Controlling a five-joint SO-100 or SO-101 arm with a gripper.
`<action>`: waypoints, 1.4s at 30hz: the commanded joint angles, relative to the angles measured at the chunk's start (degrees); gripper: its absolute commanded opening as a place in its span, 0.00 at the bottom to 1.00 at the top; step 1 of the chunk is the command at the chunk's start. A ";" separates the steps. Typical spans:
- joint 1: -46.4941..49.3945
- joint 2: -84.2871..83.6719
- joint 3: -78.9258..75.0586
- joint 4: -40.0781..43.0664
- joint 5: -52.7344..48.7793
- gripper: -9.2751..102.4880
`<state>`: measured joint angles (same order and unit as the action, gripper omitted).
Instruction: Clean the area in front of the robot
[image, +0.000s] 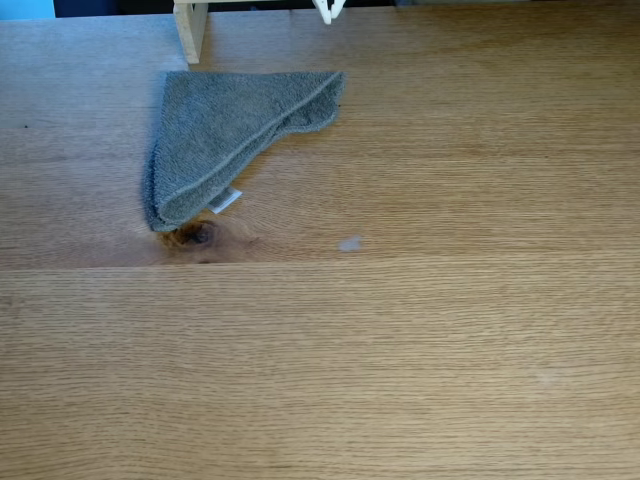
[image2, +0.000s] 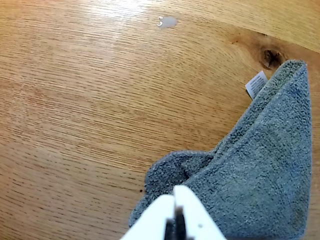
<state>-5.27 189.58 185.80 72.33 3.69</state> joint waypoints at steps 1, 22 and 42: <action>3.96 -0.18 6.86 -2.64 1.49 0.19; -0.79 -7.38 6.42 -17.75 -3.78 0.33; 1.67 -45.00 -33.84 -23.99 2.11 0.24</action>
<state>-5.98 147.92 162.77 50.19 5.36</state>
